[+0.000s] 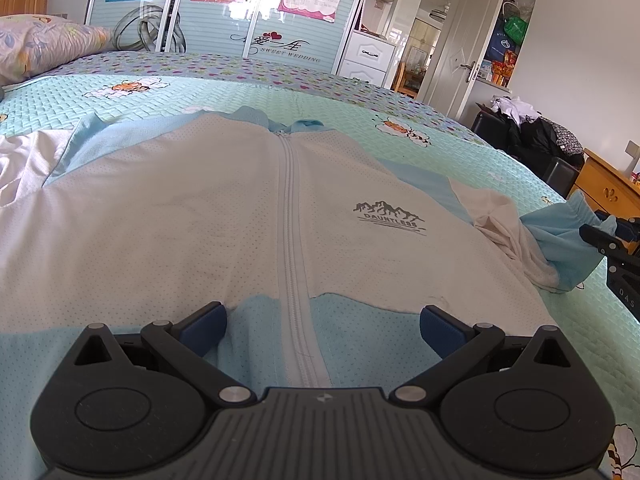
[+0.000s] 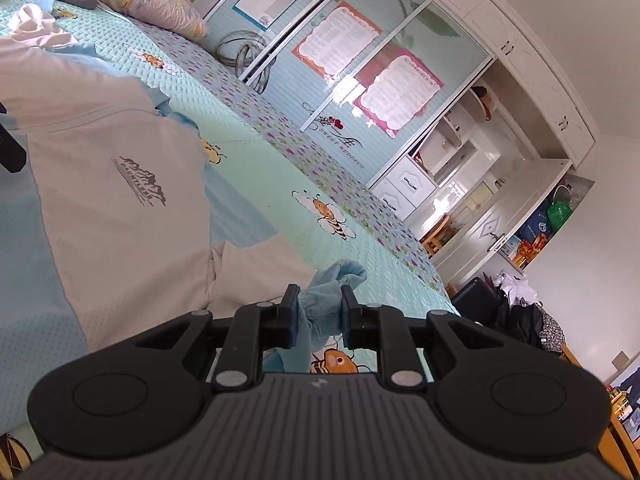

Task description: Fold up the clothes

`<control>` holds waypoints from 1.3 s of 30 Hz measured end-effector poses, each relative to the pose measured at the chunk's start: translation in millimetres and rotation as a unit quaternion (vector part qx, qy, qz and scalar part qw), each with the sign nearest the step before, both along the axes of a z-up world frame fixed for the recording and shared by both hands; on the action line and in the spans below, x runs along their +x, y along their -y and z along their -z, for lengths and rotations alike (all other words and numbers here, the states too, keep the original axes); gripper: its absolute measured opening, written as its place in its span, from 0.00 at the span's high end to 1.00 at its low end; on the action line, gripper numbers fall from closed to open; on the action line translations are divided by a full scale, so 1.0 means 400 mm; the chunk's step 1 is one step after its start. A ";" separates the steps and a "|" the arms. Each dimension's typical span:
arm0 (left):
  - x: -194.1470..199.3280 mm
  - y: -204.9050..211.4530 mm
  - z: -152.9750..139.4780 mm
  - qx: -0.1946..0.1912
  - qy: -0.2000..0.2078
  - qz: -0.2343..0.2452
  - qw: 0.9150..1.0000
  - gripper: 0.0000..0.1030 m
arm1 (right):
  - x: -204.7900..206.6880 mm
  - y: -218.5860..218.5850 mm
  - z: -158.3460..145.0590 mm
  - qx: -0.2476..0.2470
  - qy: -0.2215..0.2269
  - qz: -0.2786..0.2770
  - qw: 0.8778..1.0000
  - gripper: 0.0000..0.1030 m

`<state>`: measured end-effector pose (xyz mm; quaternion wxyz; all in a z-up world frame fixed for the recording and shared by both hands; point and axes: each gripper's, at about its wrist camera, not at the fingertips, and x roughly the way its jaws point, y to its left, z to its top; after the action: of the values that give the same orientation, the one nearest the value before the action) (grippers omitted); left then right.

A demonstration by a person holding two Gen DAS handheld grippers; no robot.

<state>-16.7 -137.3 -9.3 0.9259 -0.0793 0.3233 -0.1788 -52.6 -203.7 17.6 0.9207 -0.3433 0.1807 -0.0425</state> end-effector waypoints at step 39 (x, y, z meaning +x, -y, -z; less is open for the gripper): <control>0.000 -0.001 0.004 -0.001 0.000 0.000 1.000 0.01 | -0.084 0.196 -0.206 0.563 0.119 -0.028 0.818 0.00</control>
<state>-16.8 -136.9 -10.7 0.9259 -0.0803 0.3228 -0.1790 -86.4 -282.0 100.0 0.9686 0.2374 0.0527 0.0518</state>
